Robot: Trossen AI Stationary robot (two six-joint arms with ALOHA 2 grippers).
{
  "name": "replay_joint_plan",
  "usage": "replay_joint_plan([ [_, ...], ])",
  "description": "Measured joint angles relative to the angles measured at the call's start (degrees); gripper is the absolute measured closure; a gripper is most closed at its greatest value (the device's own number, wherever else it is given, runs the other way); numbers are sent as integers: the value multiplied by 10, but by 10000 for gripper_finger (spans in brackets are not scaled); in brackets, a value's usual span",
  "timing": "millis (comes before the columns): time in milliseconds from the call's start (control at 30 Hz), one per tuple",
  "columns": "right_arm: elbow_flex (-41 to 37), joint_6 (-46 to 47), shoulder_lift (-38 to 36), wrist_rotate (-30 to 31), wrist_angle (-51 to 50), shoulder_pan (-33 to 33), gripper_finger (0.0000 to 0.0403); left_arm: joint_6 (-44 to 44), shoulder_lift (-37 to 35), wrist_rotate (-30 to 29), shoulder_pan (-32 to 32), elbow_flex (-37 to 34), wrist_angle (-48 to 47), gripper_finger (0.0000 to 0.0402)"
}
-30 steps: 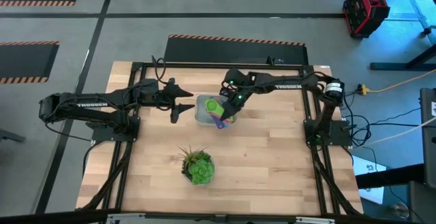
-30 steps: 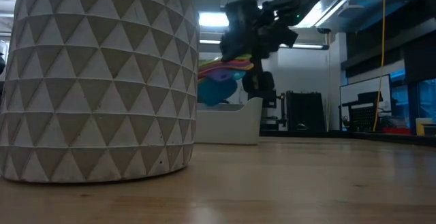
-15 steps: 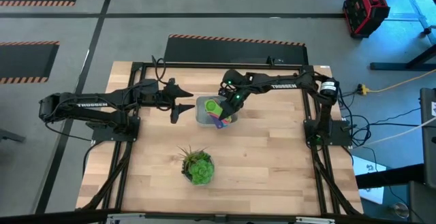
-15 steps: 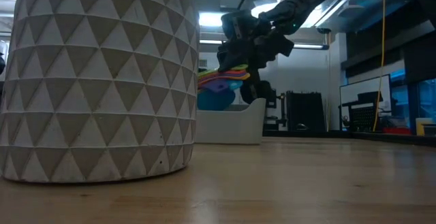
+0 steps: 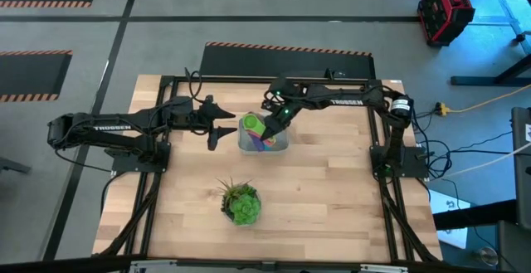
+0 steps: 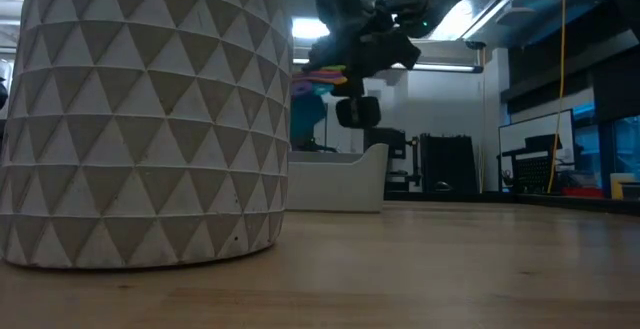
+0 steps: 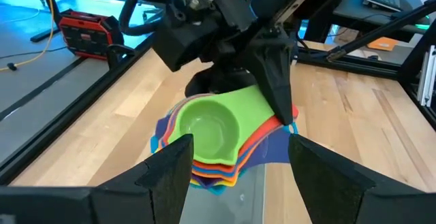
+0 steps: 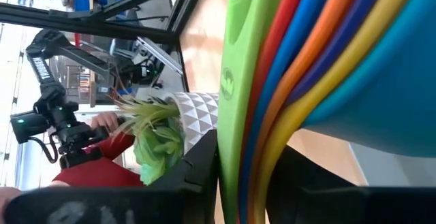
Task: Nest measuring cups in basket
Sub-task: Put the stacked measuring cups into the gray bin
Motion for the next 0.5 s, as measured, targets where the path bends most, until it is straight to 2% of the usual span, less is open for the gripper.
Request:
replay_joint_plan([
  [500,-2,-11,41,-8,44,28,318,0,0,0,0,0,0,168],
])
